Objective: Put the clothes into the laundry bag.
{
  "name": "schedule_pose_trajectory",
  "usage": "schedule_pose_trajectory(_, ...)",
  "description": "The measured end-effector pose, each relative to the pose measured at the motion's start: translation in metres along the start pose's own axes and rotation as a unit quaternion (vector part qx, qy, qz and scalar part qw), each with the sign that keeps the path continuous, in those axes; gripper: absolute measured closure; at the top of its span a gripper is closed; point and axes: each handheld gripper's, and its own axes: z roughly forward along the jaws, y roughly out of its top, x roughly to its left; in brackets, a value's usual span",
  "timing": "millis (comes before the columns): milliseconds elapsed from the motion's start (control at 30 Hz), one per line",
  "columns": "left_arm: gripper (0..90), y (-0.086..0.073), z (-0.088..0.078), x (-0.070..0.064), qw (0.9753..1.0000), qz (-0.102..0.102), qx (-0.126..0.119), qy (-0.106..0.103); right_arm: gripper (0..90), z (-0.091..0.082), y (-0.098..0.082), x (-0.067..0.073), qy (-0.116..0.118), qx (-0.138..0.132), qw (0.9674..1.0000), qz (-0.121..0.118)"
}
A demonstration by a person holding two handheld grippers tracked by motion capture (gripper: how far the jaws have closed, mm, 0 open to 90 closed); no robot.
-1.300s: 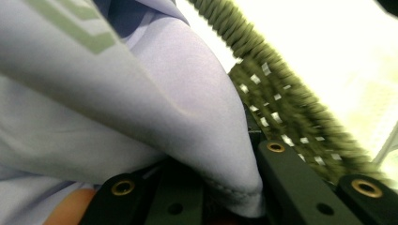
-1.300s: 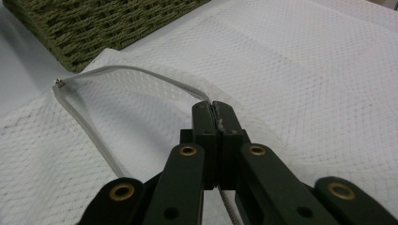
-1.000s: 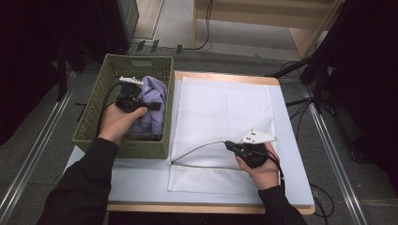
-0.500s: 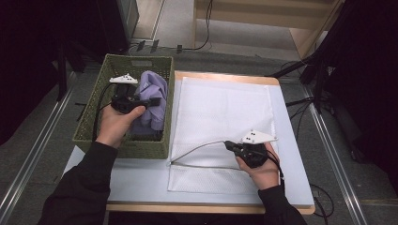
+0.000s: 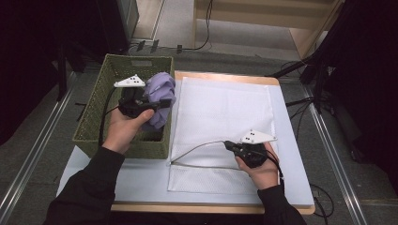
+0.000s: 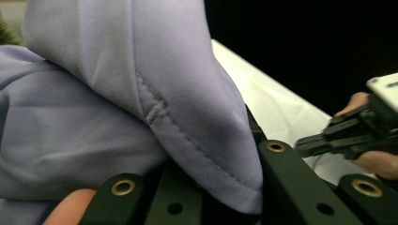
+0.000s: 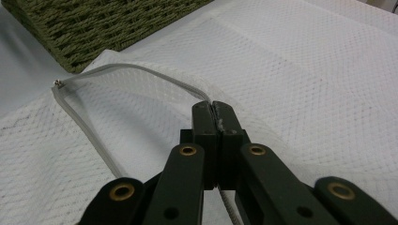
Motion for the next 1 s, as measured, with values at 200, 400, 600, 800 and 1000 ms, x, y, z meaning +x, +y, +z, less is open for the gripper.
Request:
schedule_pose_trajectory(200,85.3,0.003,0.006,-0.025,0.9991,0.001,-0.012,-0.041,90.0,-0.001,0.000,-0.001,-0.001,-0.004,1.0000,0.002)
schedule_pose_trajectory(400,85.3,-0.003,0.016,-0.047,0.9977,0.014,-0.008,-0.065,90.0,-0.002,0.000,-0.001,-0.003,-0.005,1.0000,0.002)
schedule_pose_trajectory(600,85.3,-0.017,0.022,-0.062,0.9958,0.011,-0.012,-0.090,90.0,-0.002,0.000,-0.001,-0.004,-0.006,1.0000,0.002)
schedule_pose_trajectory(800,85.3,-0.031,0.024,-0.071,0.9943,0.008,-0.015,-0.106,90.0,-0.002,0.000,-0.001,-0.005,-0.007,1.0000,0.003)
schedule_pose_trajectory(1000,85.3,-0.044,0.025,-0.080,0.9927,0.010,-0.019,-0.119,90.0,-0.002,0.000,-0.001,-0.005,-0.008,1.0000,0.002)
